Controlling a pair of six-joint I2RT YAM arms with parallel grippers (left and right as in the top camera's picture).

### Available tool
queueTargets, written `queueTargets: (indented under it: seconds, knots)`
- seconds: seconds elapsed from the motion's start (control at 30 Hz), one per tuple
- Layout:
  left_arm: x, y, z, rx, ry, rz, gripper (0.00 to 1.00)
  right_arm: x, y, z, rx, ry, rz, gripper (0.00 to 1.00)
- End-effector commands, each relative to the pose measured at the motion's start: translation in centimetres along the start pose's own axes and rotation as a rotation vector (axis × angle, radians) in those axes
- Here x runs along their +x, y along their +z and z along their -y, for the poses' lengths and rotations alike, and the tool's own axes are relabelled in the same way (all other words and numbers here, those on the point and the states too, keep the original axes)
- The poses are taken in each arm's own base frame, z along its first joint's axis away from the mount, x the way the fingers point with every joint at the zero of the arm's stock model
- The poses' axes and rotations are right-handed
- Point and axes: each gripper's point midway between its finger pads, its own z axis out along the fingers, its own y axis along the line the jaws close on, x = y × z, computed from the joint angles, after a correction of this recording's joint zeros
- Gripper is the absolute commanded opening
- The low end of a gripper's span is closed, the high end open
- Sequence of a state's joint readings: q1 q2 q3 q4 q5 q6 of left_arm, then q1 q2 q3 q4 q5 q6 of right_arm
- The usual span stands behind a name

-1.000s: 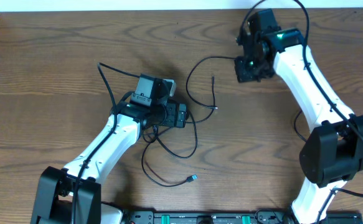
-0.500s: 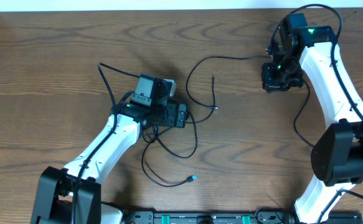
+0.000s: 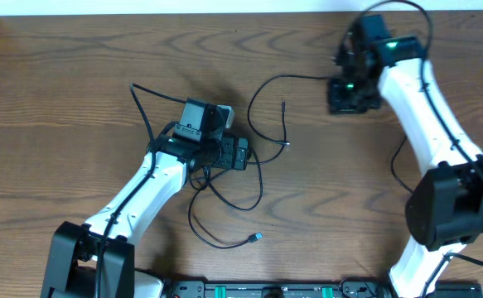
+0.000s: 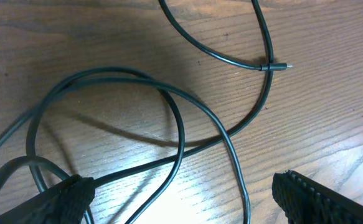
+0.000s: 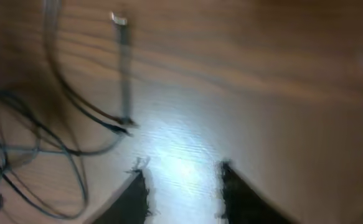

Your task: Untangle cables

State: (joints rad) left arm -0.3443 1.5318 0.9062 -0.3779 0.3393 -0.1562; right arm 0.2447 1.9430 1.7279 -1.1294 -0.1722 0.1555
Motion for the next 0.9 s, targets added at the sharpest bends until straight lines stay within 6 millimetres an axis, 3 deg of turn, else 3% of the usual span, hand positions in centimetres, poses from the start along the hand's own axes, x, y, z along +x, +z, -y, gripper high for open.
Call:
queueTargets:
  seconds: [0.0,0.13,0.3,0.57,0.87]
  knots:
    - [0.4,0.2,0.0,0.006,0.007,-0.011,0.98,-0.7,-0.2,-4.0,-0.054,-0.079,0.073,0.5]
    - [0.4,0.2,0.0,0.005,0.007,-0.012,0.98,-1.9,1.1,-6.0,-0.079,-0.112,0.131,0.57]
    - [0.4,0.2,0.0,0.005,0.007,-0.012,0.98,-3.1,4.9,-7.3,-0.092,-0.192,0.164,0.71]
    - [0.4,0.2,0.0,0.005,0.007,-0.012,0.98,-5.3,9.7,-8.7,-0.113,-0.236,0.219,0.86]
    - [0.4,0.2,0.0,0.005,0.007,-0.012,0.98,-4.7,12.4,-11.4,-0.101,-0.426,0.233,0.91]
